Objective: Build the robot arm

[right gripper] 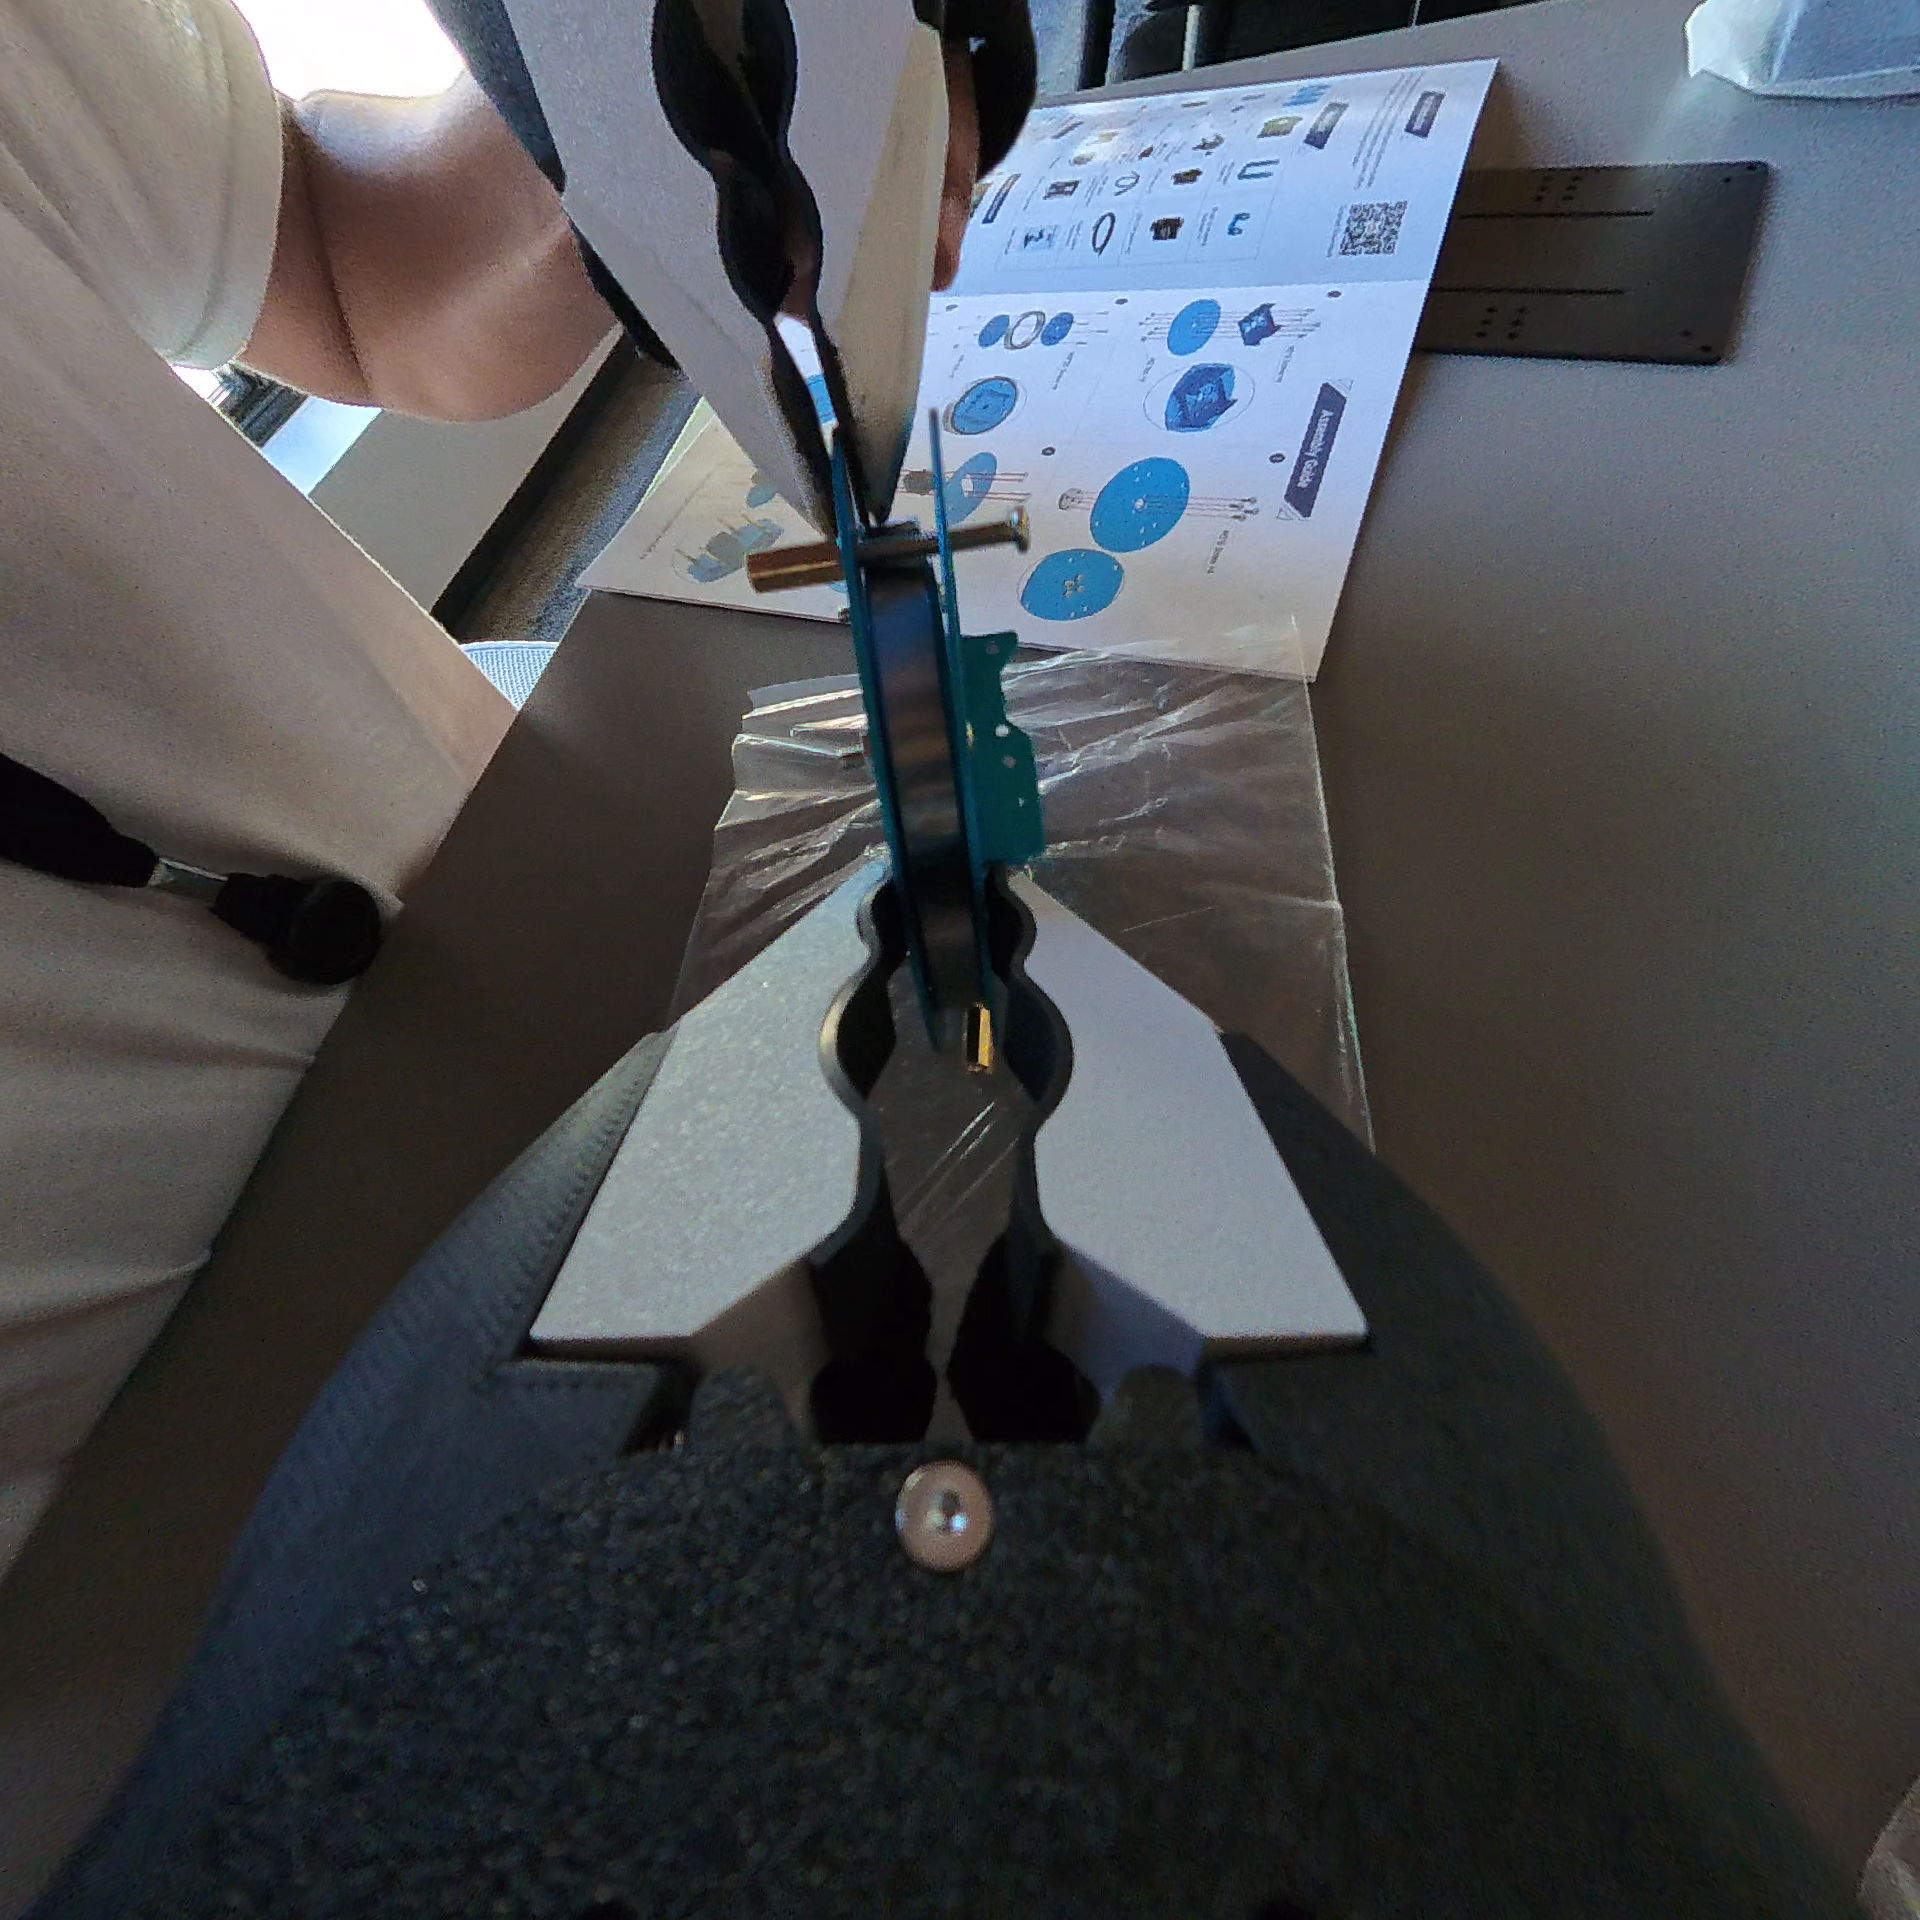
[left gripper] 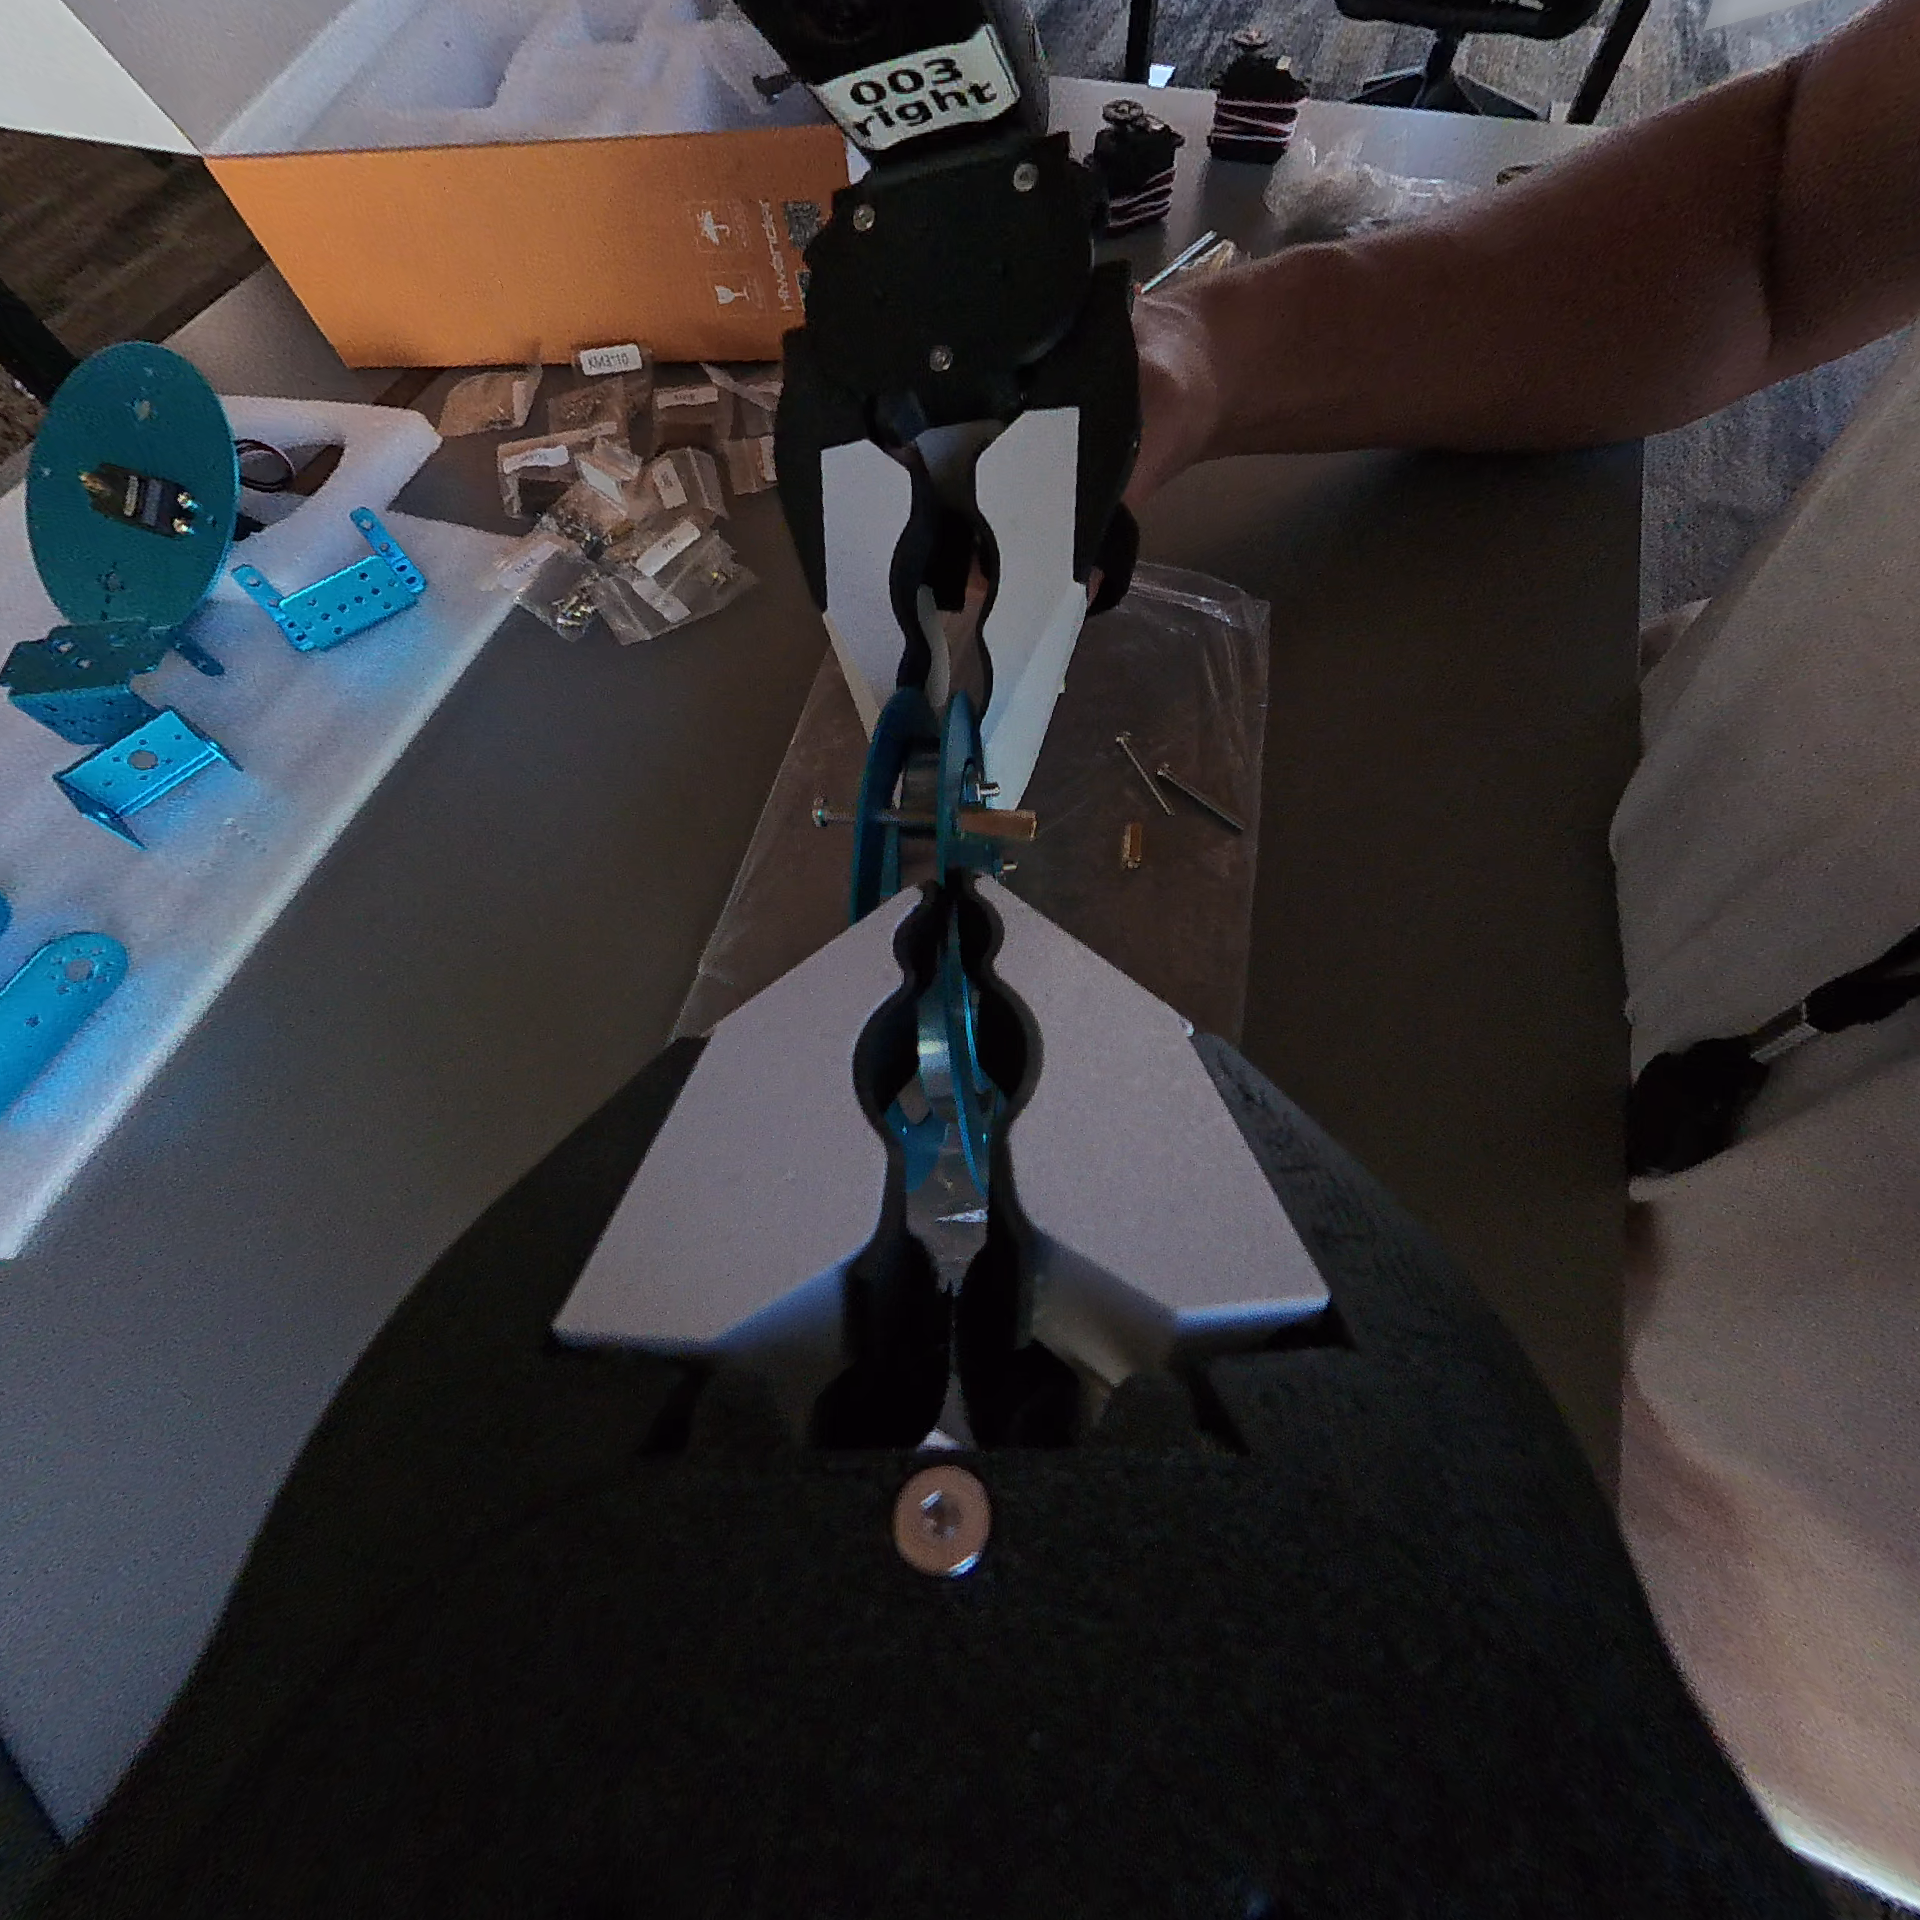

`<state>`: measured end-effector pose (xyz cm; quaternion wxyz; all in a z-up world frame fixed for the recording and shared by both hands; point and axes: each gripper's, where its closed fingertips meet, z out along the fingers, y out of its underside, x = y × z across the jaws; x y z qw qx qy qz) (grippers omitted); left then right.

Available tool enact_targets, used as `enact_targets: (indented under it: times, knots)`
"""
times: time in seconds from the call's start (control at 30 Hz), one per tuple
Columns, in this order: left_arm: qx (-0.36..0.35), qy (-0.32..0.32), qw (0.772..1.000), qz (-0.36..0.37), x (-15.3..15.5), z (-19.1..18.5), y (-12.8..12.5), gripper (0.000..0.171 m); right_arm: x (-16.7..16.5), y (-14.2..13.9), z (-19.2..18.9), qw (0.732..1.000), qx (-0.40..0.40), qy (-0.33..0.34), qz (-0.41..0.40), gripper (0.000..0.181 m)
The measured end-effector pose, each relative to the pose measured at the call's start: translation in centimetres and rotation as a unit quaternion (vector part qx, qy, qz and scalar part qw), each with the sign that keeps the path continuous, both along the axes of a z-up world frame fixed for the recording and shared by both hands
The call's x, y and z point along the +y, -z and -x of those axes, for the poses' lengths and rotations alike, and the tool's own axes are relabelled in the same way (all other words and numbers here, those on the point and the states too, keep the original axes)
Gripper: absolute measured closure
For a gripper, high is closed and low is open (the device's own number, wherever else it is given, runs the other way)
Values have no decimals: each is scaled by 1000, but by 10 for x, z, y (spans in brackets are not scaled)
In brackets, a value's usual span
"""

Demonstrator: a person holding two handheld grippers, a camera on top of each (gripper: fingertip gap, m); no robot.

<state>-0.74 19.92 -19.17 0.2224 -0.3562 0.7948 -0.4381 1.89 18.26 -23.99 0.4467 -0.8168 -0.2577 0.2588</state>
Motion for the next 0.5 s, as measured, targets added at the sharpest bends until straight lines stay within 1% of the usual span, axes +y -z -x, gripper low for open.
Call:
enact_targets:
  times: [0.4,0.5]
  knots:
    - [15,13,1000,-14,-1,-8,-2,170,0,-1,-8,999,1,31,16,167]
    - [28,8,1000,7,-2,-8,-2,171,-1,-1,-8,999,-2,32,13,167]
